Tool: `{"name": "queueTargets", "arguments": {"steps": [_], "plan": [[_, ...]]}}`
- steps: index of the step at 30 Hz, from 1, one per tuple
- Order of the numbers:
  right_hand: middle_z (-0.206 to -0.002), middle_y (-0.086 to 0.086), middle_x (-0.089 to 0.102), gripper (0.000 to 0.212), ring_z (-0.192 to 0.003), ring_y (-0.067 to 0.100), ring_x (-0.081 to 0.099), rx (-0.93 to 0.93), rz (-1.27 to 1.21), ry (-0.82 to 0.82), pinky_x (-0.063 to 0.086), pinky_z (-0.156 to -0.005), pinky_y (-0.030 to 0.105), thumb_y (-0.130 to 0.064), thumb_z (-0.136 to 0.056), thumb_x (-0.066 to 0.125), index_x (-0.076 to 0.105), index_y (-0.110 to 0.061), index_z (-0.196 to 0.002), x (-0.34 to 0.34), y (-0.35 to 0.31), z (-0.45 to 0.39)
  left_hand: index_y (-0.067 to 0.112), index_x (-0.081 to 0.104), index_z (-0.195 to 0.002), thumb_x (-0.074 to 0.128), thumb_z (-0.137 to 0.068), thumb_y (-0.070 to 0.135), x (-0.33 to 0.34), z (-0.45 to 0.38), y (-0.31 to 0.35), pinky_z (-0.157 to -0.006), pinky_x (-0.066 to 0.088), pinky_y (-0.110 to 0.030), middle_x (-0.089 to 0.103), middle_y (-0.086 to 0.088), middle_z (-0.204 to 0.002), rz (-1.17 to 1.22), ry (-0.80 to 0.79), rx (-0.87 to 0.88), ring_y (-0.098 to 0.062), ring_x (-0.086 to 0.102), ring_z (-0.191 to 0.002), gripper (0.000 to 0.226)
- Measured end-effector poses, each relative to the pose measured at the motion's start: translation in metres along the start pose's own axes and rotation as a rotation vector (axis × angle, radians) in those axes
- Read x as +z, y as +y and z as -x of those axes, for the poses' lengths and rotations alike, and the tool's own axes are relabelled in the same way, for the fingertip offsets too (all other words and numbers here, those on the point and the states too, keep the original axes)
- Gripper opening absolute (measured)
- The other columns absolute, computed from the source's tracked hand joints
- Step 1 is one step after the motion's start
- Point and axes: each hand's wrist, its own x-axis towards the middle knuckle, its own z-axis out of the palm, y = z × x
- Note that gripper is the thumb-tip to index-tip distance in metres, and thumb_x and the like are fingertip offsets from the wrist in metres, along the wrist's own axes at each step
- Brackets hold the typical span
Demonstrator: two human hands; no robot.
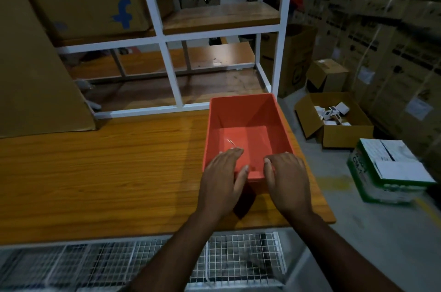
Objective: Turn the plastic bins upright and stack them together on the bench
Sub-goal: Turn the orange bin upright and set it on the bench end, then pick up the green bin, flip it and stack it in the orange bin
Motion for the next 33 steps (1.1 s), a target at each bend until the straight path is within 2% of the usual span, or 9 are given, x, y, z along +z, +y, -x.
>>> {"name": "queueTargets", "arguments": {"steps": [6,12,16,22,26,30,33], "plan": [[-0.094,0.0,0.068,0.025,-0.096,0.019,0.06,-0.081,-0.077,0.043,0.035,-0.11,0.042,-0.026,-0.096,0.044,0.067,-0.016,-0.1,-0.001,-0.017,-0.005,0.014,0.052,-0.139,0.05,-0.099,0.036,-0.011,0.006,-0.009,-0.12,0.028,-0.038,0.056,0.0,-0.143,0.066,0.056,-0.019,-0.011,0.044,-0.139,0.045],[-0.109,0.004,0.066,0.024,-0.107,0.023,0.058,-0.239,-0.215,-0.05,0.036,-0.108,0.037,-0.025,-0.094,0.05,0.064,-0.013,-0.11,0.02,-0.075,-0.011,0.011,0.052,-0.139,0.047,-0.1,0.036,-0.04,0.029,-0.042,-0.12,0.027,-0.042,0.056,-0.003,-0.143,0.034,0.143,-0.134,-0.014,0.042,-0.141,0.046],[-0.116,0.006,0.063,0.026,-0.114,0.023,0.053,-0.332,-0.263,-0.129,0.039,-0.102,0.034,-0.025,-0.095,0.054,0.064,-0.011,-0.114,0.043,-0.126,-0.006,0.012,0.053,-0.138,0.045,-0.101,0.036,-0.072,0.056,-0.077,-0.121,0.025,-0.039,0.057,-0.003,-0.142,-0.011,0.21,-0.211,-0.015,0.041,-0.142,0.045],[-0.124,0.005,0.061,0.031,-0.122,0.02,0.048,-0.411,-0.308,-0.266,0.039,-0.103,0.035,-0.03,-0.097,0.053,0.062,-0.013,-0.122,0.091,-0.221,0.014,0.015,0.048,-0.143,0.04,-0.101,0.045,-0.141,0.112,-0.141,-0.121,0.023,-0.036,0.052,0.0,-0.147,-0.064,0.288,-0.409,-0.011,0.034,-0.144,0.052],[-0.127,0.003,0.058,0.034,-0.122,0.02,0.046,-0.489,-0.341,-0.36,0.039,-0.1,0.033,-0.033,-0.098,0.051,0.058,-0.015,-0.125,0.129,-0.295,0.03,0.017,0.045,-0.145,0.04,-0.102,0.046,-0.194,0.155,-0.193,-0.12,0.025,-0.041,0.049,0.001,-0.149,-0.096,0.343,-0.537,-0.011,0.032,-0.145,0.052],[-0.129,0.001,0.055,0.035,-0.122,0.017,0.043,-0.544,-0.393,-0.417,0.036,-0.099,0.029,-0.036,-0.099,0.049,0.054,-0.017,-0.129,0.166,-0.379,0.049,0.019,0.047,-0.144,0.044,-0.102,0.044,-0.251,0.199,-0.242,-0.112,0.037,-0.049,0.05,0.001,-0.147,-0.088,0.413,-0.62,-0.013,0.037,-0.143,0.049],[-0.131,0.001,0.054,0.038,-0.123,0.016,0.042,-0.569,-0.447,-0.438,0.036,-0.098,0.029,-0.037,-0.099,0.048,0.052,-0.017,-0.131,0.187,-0.442,0.06,0.02,0.047,-0.144,0.047,-0.102,0.041,-0.295,0.225,-0.275,-0.112,0.037,-0.049,0.051,0.001,-0.146,-0.104,0.454,-0.668,-0.012,0.039,-0.141,0.047]]}}
